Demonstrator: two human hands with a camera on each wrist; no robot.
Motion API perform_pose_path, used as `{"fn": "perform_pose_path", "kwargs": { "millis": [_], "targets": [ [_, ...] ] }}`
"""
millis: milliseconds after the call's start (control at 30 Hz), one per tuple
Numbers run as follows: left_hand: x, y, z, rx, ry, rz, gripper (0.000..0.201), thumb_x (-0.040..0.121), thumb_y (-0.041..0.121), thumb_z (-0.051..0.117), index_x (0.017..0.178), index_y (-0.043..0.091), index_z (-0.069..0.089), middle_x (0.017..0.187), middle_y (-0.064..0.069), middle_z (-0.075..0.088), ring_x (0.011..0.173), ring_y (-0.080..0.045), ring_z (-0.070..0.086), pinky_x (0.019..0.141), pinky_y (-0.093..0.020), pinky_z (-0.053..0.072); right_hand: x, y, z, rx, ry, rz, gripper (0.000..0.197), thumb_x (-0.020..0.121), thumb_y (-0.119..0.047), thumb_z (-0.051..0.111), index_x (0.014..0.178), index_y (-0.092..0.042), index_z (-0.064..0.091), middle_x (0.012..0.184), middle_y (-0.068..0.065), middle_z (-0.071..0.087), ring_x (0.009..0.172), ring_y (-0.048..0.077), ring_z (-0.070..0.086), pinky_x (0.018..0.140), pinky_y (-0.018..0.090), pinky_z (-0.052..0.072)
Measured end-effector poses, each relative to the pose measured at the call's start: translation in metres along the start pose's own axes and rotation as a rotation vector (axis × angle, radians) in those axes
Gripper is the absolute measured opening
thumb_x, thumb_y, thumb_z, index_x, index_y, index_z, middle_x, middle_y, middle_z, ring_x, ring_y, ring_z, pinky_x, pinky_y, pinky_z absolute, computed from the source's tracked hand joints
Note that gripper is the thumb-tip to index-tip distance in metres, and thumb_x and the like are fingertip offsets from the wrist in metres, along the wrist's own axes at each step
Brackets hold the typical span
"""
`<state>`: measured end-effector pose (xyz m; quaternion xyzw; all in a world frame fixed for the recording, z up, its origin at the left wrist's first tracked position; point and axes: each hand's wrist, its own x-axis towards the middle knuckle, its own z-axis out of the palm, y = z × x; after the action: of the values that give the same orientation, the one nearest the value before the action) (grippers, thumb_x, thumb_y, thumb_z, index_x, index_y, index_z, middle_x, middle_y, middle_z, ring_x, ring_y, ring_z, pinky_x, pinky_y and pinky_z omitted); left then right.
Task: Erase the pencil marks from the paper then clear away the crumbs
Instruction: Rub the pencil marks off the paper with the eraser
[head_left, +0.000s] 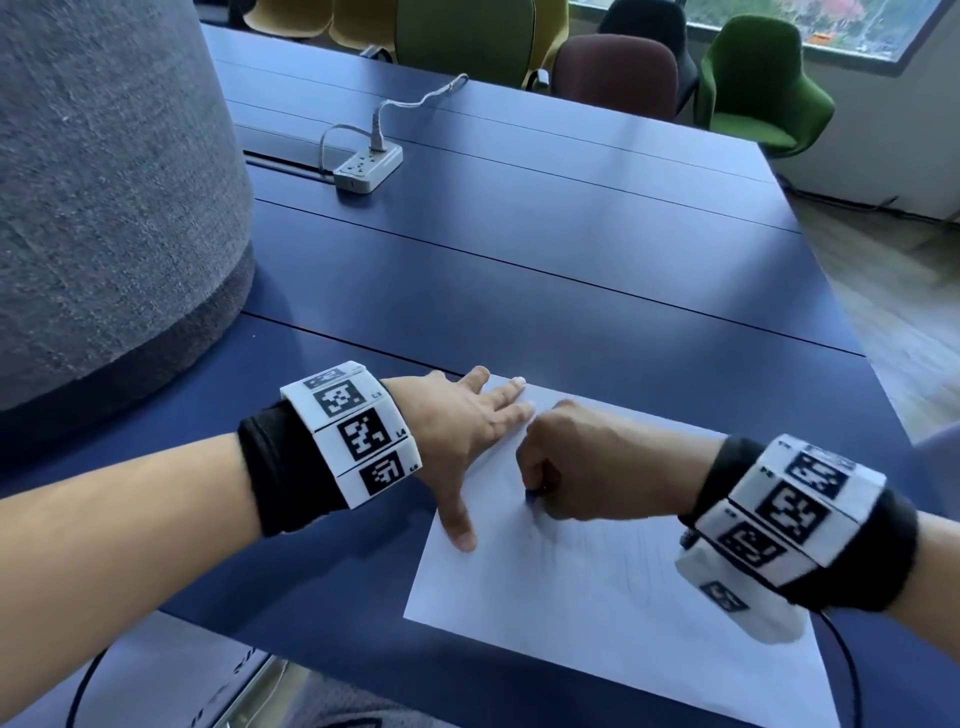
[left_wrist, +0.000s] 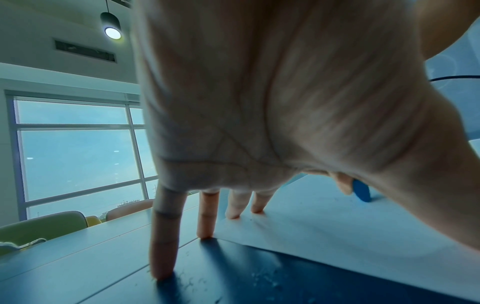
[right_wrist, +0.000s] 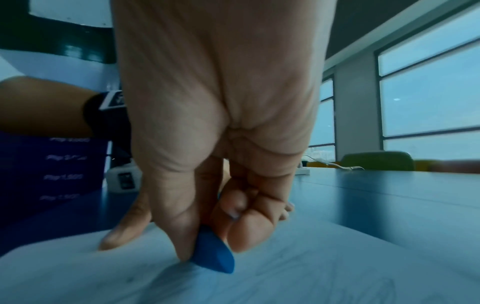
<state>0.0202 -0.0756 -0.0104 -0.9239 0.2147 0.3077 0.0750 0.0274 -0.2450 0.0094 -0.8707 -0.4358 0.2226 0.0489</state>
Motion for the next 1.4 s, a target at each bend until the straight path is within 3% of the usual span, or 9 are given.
{"fn": "perform_pose_path", "kwargs": {
  "millis": [167, 267, 400, 500, 667, 833, 1000, 1200, 1400],
  "targets": [
    [0.001, -0.002, 0.001, 0.012, 0.008, 0.013, 0.145, 0.057, 0.072, 0.079, 0.155, 0.025, -0.015, 0.162, 0.009, -0.021, 0.147, -0.023, -0.002, 0.111, -0.048, 0.025, 0.023, 0.030, -0.019, -0.021, 0.144, 0.088, 0.011, 0.075, -0.014, 0.068, 0.077, -0.004, 0.071, 0.072, 0.008, 0.067, 0.068, 0.023, 0.057, 0.064, 0.032, 0.051],
    [0.001, -0.001, 0.001, 0.011, 0.010, 0.009, 0.144, 0.057, 0.072, 0.079, 0.155, 0.025, -0.015, 0.162, 0.008, -0.022, 0.148, -0.023, -0.005, 0.113, -0.047, 0.021, 0.019, 0.031, -0.014, 0.003, 0.180, 0.102, 0.005, 0.073, -0.011, 0.066, 0.069, -0.008, 0.065, 0.060, -0.005, 0.057, 0.061, 0.017, 0.053, 0.056, 0.022, 0.045],
    [0.002, -0.001, 0.000, 0.005, -0.005, 0.002, 0.144, 0.058, 0.070, 0.080, 0.155, 0.025, -0.016, 0.162, 0.007, -0.023, 0.148, -0.023, -0.007, 0.115, -0.049, 0.016, 0.005, 0.015, -0.007, 0.045, -0.007, 0.029, 0.006, 0.075, -0.012, 0.069, 0.080, -0.014, 0.072, 0.062, -0.014, 0.055, 0.060, 0.003, 0.056, 0.057, 0.014, 0.045],
    [0.000, -0.001, 0.000, 0.014, -0.002, 0.005, 0.144, 0.058, 0.071, 0.079, 0.155, 0.025, -0.016, 0.162, 0.008, -0.023, 0.148, -0.023, -0.007, 0.115, -0.050, 0.016, 0.020, 0.029, -0.018, 0.003, 0.061, 0.065, 0.005, 0.073, -0.015, 0.072, 0.078, -0.014, 0.073, 0.055, -0.016, 0.051, 0.053, -0.003, 0.052, 0.050, 0.008, 0.038],
    [0.000, 0.001, -0.001, 0.020, 0.007, 0.004, 0.142, 0.058, 0.070, 0.079, 0.155, 0.024, -0.014, 0.162, 0.008, -0.020, 0.148, -0.023, -0.004, 0.112, -0.050, 0.020, 0.026, 0.039, -0.021, -0.026, 0.176, 0.124, 0.005, 0.074, -0.013, 0.068, 0.076, -0.010, 0.072, 0.057, -0.010, 0.056, 0.058, 0.010, 0.051, 0.056, 0.020, 0.044],
    [-0.001, 0.000, -0.001, -0.007, 0.006, 0.004, 0.143, 0.059, 0.068, 0.081, 0.155, 0.025, -0.016, 0.162, 0.008, -0.021, 0.148, -0.022, -0.006, 0.115, -0.050, 0.015, 0.015, 0.021, -0.016, -0.004, -0.038, 0.066, 0.005, 0.075, -0.014, 0.071, 0.078, -0.011, 0.073, 0.066, -0.005, 0.067, 0.055, 0.005, 0.055, 0.061, 0.023, 0.051],
    [-0.001, 0.001, 0.000, 0.019, 0.017, 0.007, 0.141, 0.059, 0.070, 0.079, 0.155, 0.025, -0.014, 0.162, 0.008, -0.019, 0.148, -0.022, -0.006, 0.113, -0.048, 0.020, 0.031, 0.050, -0.028, -0.042, 0.149, 0.165, 0.009, 0.075, -0.013, 0.066, 0.077, -0.006, 0.071, 0.076, 0.006, 0.070, 0.072, 0.020, 0.060, 0.066, 0.031, 0.052],
    [-0.001, -0.001, 0.000, 0.000, 0.016, 0.014, 0.143, 0.059, 0.069, 0.080, 0.155, 0.024, -0.016, 0.162, 0.007, -0.021, 0.148, -0.021, -0.005, 0.114, -0.049, 0.017, 0.014, 0.023, -0.015, 0.009, -0.024, 0.072, 0.005, 0.075, -0.015, 0.071, 0.079, -0.012, 0.072, 0.063, -0.010, 0.061, 0.054, 0.003, 0.053, 0.060, 0.021, 0.049],
    [-0.001, 0.001, 0.000, 0.026, 0.019, 0.008, 0.141, 0.058, 0.070, 0.079, 0.155, 0.025, -0.014, 0.162, 0.008, -0.020, 0.147, -0.020, -0.004, 0.112, -0.048, 0.021, 0.029, 0.046, -0.024, -0.036, 0.164, 0.157, 0.008, 0.074, -0.013, 0.065, 0.069, -0.008, 0.064, 0.067, 0.000, 0.065, 0.067, 0.020, 0.058, 0.064, 0.032, 0.052]
  ]
}}
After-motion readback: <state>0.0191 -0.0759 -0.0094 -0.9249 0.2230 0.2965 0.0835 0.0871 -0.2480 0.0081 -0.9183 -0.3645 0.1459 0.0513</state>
